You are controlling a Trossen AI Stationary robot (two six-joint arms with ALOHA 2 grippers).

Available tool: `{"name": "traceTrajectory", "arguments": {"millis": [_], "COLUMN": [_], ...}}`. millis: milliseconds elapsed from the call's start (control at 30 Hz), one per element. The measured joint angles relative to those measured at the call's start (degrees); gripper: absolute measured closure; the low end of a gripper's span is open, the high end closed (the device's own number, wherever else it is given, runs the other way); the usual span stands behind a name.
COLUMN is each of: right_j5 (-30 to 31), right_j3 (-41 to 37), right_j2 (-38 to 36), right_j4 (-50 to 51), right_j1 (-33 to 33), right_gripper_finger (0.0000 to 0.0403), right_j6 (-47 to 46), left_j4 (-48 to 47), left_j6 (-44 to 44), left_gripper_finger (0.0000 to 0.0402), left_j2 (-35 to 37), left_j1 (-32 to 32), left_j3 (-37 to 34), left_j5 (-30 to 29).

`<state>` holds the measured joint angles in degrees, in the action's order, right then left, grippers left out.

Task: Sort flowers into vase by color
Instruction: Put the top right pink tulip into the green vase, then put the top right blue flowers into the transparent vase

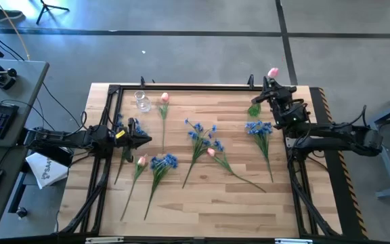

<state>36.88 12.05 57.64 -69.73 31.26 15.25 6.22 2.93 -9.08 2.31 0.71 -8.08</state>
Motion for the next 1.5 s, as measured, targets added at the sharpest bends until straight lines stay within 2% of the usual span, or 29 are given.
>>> {"name": "traceTrajectory", "arguments": {"millis": [233,467,567,733,900,1067,1267,1500], "right_j5": [9.37,17.34,22.78,26.22,23.64,14.42,8.58,2.05], "right_j3": [0.00,0.01,1.39,9.01,19.07,26.35,26.59,26.53], "right_j2": [-0.42,-5.05,-7.57,-10.13,-9.53,-7.71,-4.54,2.82], "right_j4": [3.53,9.50,17.00,36.90,60.10,77.89,80.89,82.35], "right_j1": [-2.29,-7.09,-9.23,-13.54,-17.31,-21.03,-28.18,-37.47], "right_gripper_finger": [0.0226,0.0171,0.0151,0.0126,0.0121,0.0121,0.0121,0.0121], "right_j6": [0.07,2.61,2.72,-1.10,-12.41,-26.18,-36.18,-45.01], "left_j4": [-0.02,-0.39,-0.39,-0.39,-0.39,-0.40,-0.92,-0.23], "left_j6": [1.51,1.54,1.54,1.54,1.54,1.78,2.54,2.90], "left_gripper_finger": [0.0398,0.0398,0.0398,0.0398,0.0398,0.0398,0.0398,0.0398], "left_j2": [0.02,0.00,0.00,0.00,0.00,0.00,0.00,0.02], "left_j1": [0.00,0.00,0.00,-0.01,-0.01,-0.02,-0.02,-0.02], "left_j3": [0.00,0.00,0.00,0.00,0.00,0.00,0.00,0.00], "left_j5": [0.02,0.04,0.04,0.02,0.02,0.02,0.02,-0.16]}}
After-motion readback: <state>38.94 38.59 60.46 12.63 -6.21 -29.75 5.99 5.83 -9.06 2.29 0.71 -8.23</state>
